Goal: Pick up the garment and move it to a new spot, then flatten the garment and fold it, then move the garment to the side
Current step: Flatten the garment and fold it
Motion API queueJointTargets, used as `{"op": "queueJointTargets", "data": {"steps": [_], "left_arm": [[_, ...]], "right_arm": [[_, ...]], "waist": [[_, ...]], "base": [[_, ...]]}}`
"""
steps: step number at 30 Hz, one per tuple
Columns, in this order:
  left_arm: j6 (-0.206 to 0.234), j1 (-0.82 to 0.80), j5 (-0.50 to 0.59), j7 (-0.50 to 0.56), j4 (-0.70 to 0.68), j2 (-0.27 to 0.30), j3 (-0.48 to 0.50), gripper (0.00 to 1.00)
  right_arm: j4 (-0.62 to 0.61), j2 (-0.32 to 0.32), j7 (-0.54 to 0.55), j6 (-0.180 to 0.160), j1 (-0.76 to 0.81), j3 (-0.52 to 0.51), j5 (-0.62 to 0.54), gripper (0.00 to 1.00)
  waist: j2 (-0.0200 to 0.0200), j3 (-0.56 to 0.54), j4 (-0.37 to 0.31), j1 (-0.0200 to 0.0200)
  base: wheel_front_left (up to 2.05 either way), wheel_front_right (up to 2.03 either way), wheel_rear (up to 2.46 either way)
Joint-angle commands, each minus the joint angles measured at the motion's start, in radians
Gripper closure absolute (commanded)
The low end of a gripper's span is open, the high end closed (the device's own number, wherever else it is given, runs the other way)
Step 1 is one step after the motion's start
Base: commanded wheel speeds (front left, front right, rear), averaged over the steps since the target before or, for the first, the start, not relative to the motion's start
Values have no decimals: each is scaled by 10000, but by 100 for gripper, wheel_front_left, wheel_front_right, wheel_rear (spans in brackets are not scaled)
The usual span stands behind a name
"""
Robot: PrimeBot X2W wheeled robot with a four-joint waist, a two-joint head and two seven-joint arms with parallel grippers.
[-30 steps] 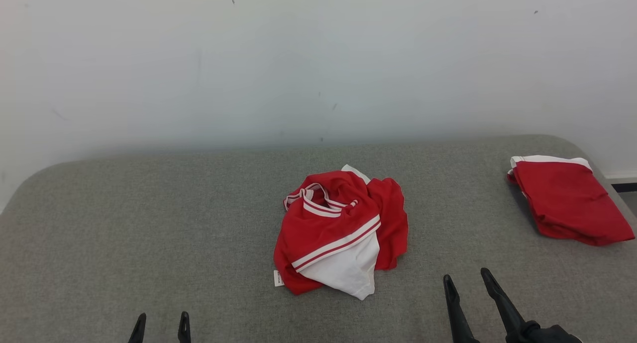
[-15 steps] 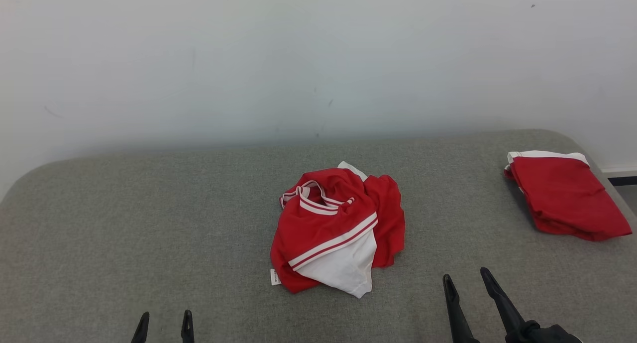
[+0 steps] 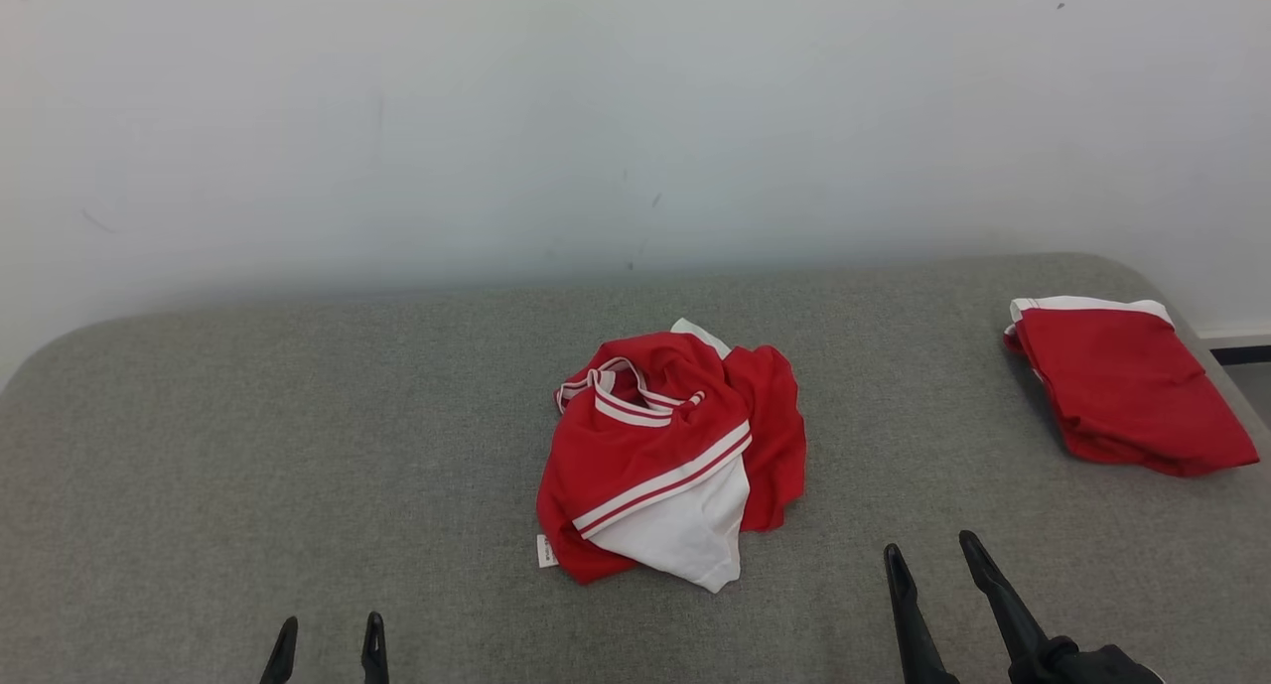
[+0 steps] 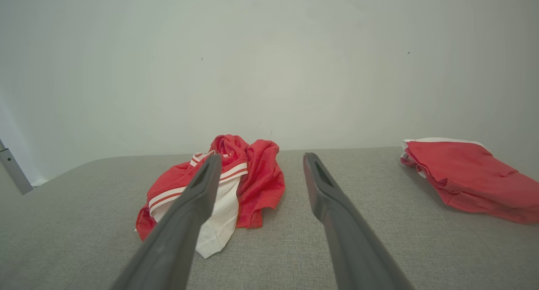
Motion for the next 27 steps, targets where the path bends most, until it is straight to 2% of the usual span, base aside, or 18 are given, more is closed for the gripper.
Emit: {"op": "queueJointTargets", "data": {"steps": [1, 21, 27], "left_arm": [[46, -94, -25, -38, 8, -18, -4, 0], [86, -280, -36, -38, 103, -19, -195, 0], [-96, -1026, -352, -38, 487, -19, -670, 0]], "right_arm": [[-20, 18, -9, -25, -42, -23, 27, 0], [10, -16, -9, -25, -181, 60, 37, 0], [-29, -41, -9, -25, -272, 117, 22, 0]], "waist": [[0, 5, 3, 0], [0, 161, -105, 0], [0, 364, -163, 0]], "base": [[0, 0, 0], [0, 0, 0], [0, 0, 0]]}}
